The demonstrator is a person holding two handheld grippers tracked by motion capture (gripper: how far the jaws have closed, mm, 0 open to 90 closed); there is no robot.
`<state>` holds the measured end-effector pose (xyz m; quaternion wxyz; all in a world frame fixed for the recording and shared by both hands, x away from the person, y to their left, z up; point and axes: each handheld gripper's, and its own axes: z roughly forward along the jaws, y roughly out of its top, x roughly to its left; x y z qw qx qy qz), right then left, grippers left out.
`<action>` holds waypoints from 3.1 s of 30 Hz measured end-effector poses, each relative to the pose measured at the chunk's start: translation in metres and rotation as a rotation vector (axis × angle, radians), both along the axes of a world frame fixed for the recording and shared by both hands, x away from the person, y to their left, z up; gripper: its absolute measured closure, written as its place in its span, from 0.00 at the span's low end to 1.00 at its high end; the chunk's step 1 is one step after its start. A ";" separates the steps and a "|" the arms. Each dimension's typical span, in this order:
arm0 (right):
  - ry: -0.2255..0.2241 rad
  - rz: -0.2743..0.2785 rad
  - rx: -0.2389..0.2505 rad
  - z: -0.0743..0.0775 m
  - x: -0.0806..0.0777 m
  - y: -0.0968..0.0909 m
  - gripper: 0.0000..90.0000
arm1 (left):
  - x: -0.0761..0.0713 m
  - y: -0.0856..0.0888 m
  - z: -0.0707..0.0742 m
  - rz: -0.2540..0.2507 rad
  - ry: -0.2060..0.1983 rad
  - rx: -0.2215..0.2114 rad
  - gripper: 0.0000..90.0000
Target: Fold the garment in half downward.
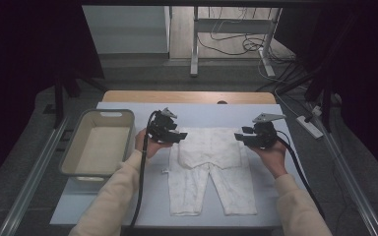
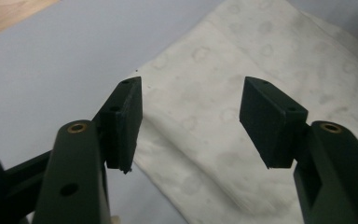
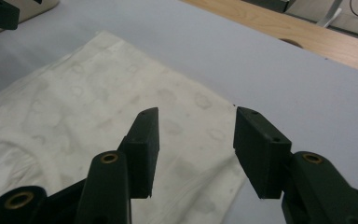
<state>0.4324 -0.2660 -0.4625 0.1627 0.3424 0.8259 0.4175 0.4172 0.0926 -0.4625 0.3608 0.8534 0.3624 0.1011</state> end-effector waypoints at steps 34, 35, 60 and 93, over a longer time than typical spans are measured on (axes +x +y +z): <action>0.078 0.129 -0.010 -0.035 -0.052 0.009 0.51 | -0.034 -0.007 -0.033 -0.115 0.086 0.041 0.40; 0.077 0.127 -0.018 -0.036 -0.052 0.009 0.51 | -0.034 -0.009 -0.035 -0.117 0.089 0.045 0.40; 0.117 0.156 -0.122 -0.053 -0.052 0.016 0.47 | -0.038 -0.019 -0.056 -0.157 0.117 0.157 0.44; 0.053 0.167 -0.158 -0.045 -0.062 0.014 0.97 | -0.043 -0.004 -0.051 -0.171 0.137 0.072 0.94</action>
